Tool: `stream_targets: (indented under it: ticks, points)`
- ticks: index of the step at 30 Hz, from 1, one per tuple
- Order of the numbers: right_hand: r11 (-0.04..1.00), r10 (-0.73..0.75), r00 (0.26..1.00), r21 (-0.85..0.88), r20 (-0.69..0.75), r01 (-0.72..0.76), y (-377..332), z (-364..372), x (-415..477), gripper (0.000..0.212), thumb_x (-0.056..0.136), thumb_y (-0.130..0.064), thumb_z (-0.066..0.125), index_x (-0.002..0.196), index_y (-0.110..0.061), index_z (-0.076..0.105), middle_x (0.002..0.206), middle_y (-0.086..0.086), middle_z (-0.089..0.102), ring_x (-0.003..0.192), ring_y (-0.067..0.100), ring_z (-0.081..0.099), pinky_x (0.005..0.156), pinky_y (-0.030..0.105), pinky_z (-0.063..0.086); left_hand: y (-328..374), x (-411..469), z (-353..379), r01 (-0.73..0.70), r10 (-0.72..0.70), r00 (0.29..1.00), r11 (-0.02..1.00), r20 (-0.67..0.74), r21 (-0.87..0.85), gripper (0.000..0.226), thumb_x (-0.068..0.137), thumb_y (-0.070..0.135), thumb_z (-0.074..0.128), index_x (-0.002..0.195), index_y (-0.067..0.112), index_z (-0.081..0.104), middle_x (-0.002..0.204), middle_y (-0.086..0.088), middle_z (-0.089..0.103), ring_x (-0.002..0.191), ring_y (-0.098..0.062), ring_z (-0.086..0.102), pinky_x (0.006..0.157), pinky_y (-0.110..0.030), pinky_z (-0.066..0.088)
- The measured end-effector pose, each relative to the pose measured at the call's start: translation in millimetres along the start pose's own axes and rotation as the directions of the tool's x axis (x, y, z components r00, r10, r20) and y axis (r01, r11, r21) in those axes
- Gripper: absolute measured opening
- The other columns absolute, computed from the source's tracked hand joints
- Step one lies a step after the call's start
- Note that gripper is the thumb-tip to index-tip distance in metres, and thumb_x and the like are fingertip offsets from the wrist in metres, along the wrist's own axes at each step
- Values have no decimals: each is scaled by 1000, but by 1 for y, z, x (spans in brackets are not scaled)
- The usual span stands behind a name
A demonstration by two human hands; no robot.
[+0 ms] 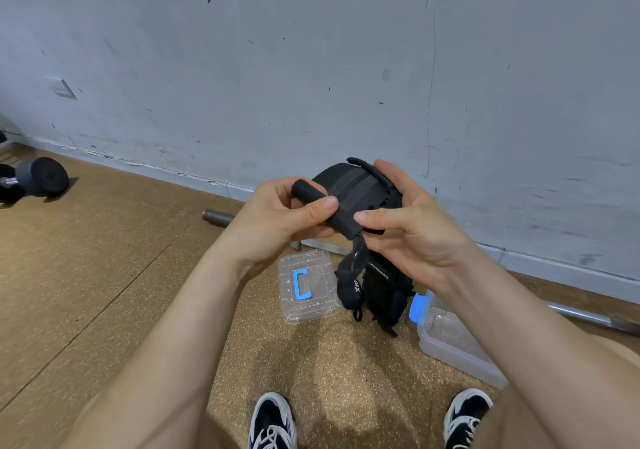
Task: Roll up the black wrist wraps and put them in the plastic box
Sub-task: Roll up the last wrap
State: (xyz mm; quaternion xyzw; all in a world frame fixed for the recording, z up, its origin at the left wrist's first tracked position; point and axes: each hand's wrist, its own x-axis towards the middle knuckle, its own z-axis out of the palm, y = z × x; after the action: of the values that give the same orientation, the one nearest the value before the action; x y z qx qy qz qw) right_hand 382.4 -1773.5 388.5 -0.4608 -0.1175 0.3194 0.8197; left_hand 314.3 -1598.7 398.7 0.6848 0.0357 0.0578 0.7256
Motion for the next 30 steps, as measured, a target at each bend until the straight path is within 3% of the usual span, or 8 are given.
stream_targets:
  ticks: [8, 11, 13, 17, 22, 24, 26, 30]
  points:
    - [992, -68, 997, -110, -20, 66, -2, 3, -3, 107, 52, 1, 78, 148, -21, 35, 132, 8, 56, 105, 22, 70, 74, 32, 60, 1, 2, 13, -53, 68, 986, 994, -155, 94, 20, 82, -3, 72, 80, 11, 57, 60, 2, 63, 57, -20, 69, 56, -30, 61]
    - [976, -88, 995, -202, -46, 77, 2, 3, -1, 111, 52, 7, 85, 147, -21, 35, 135, 8, 54, 113, 26, 65, 80, 37, 60, 0, 3, 13, -66, 88, 982, 989, -168, 134, 18, 81, -1, 74, 82, 10, 60, 57, 0, 65, 52, -21, 68, 50, -26, 58]
    - [969, -102, 992, -235, -69, 83, 4, 1, 1, 101, 60, 14, 82, 145, -20, 38, 134, 9, 55, 116, 28, 63, 85, 41, 59, -2, 4, 15, -77, 105, 978, 985, -183, 153, 18, 82, 1, 75, 80, 11, 60, 57, -2, 65, 49, -22, 66, 46, -24, 55]
    - [966, -88, 993, -251, -82, 65, -2, 0, 1, 85, 71, 17, 73, 142, -17, 42, 126, 12, 59, 106, 25, 67, 74, 32, 60, -2, 3, 14, -26, 44, 990, 991, -135, 130, 17, 78, 17, 77, 83, 13, 61, 59, -8, 67, 49, -18, 66, 46, -20, 52]
    - [990, 9, 1000, -141, -10, -10, -8, 0, -2, 82, 69, 16, 71, 142, -7, 43, 114, 15, 63, 75, 14, 72, 56, 23, 55, 2, 0, -11, 19, -9, 979, 999, 203, -43, 38, 65, 28, 87, 96, 16, 70, 88, -11, 70, 79, -24, 70, 76, -35, 60]
    - [993, 41, 999, -115, 33, -37, -7, 1, -3, 86, 63, 14, 74, 142, -6, 44, 118, 19, 63, 82, 20, 72, 63, 30, 59, 0, 1, -11, -18, 32, 977, 998, 210, -67, 41, 58, 35, 93, 88, 18, 72, 82, -3, 67, 72, -15, 67, 79, -38, 58]
    - [995, 64, 997, -80, 36, -61, -7, 3, -4, 74, 72, 15, 67, 139, -7, 47, 118, 18, 62, 81, 24, 73, 64, 37, 61, -2, 2, -6, -38, 54, 980, 995, 194, -87, 40, 54, 39, 94, 80, 18, 71, 76, 2, 64, 65, -9, 64, 73, -32, 57]
    - [996, 78, 997, -48, 7, -77, -4, 4, -3, 49, 86, 7, 60, 132, -10, 55, 119, 16, 64, 88, 25, 72, 66, 38, 59, -6, 5, 0, -65, 67, 996, 997, 62, -39, 43, 47, 48, 96, 72, 23, 71, 74, -1, 62, 71, -17, 60, 68, -28, 47]
